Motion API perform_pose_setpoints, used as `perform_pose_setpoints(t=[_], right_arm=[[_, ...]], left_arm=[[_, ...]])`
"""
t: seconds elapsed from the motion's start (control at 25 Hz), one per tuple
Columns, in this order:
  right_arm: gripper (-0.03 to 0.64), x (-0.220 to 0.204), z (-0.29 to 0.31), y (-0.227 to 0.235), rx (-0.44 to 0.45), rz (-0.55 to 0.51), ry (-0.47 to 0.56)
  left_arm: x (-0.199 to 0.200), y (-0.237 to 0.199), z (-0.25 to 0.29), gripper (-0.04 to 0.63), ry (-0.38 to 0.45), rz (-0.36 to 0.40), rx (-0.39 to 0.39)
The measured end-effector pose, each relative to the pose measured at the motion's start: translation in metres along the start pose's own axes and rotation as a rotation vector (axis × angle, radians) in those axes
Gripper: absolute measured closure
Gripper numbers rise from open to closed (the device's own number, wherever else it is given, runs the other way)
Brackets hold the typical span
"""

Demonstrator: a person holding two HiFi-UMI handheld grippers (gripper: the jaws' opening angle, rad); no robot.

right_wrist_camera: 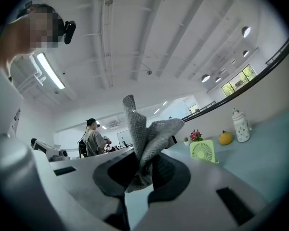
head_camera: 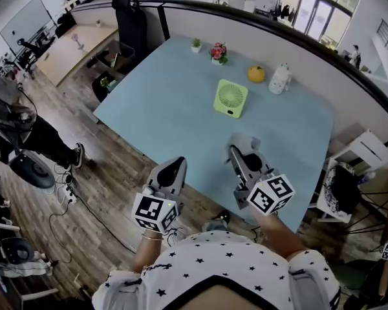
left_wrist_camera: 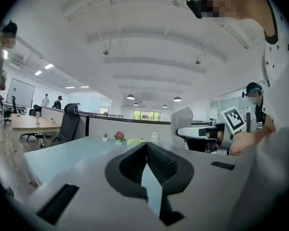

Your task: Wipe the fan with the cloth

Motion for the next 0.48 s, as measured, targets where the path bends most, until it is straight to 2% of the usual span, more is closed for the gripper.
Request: perform_pose_setpoints(t=[0.24, 0.48], right_arm=[[0.567, -0.005, 0.011, 0.034, -0.042, -0.013, -0.019], [0.567, -0.011, 0.017, 0.050, -0.104, -0.022, -0.029]], left_arm=[[-0.010, -0.007, 0.035, 0.566, -0.010, -0.009, -0.015], [-0.021, -0.016, 0.057, 0.566, -0.072, 0.014, -0.060]])
Point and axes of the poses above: the fingertips, and each gripper's own axes: z forward along the fingers, y to its right, x out of its top, the point moved 8 cm from there along -z, backward along the fingers, and after that the axes turned 7 degrees about y, right-handed, at the moved point
